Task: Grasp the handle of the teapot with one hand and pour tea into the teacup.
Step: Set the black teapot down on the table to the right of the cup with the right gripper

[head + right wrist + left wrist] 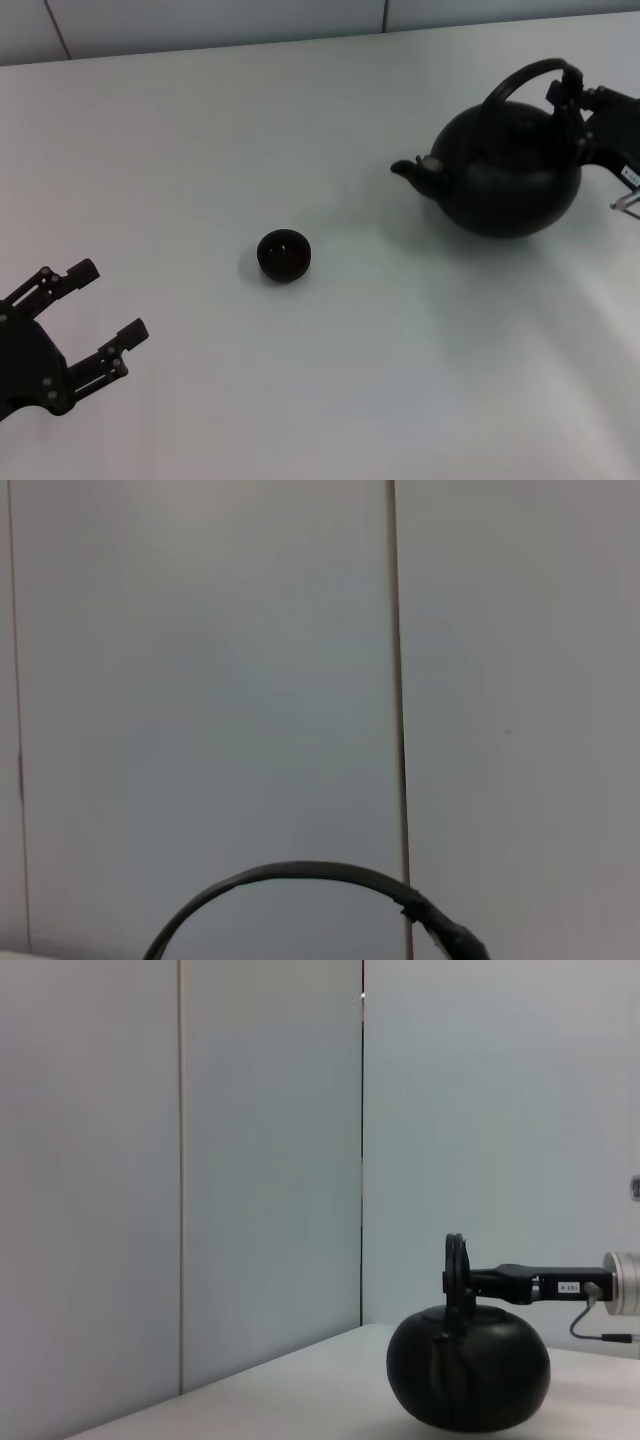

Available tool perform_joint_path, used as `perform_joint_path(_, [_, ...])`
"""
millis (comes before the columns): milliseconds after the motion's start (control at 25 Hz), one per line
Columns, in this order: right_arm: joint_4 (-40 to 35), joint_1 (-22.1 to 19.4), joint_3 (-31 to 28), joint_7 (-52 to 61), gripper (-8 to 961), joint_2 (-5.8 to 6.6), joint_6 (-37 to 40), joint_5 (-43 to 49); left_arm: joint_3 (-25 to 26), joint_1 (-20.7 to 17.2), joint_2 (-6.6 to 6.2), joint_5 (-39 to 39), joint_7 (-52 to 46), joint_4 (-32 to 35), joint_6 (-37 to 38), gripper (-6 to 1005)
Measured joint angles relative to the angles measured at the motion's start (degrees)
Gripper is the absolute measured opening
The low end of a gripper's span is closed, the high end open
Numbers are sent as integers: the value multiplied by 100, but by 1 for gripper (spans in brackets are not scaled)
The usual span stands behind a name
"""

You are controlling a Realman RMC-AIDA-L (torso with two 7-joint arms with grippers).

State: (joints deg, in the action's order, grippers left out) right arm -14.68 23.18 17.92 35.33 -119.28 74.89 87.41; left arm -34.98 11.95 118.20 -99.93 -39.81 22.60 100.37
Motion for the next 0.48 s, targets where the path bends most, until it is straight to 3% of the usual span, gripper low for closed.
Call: perform_joint_path(480, [194,-11,0,-148,85,-1,-31,-5,6,-3,1,0,0,-19,-1,810])
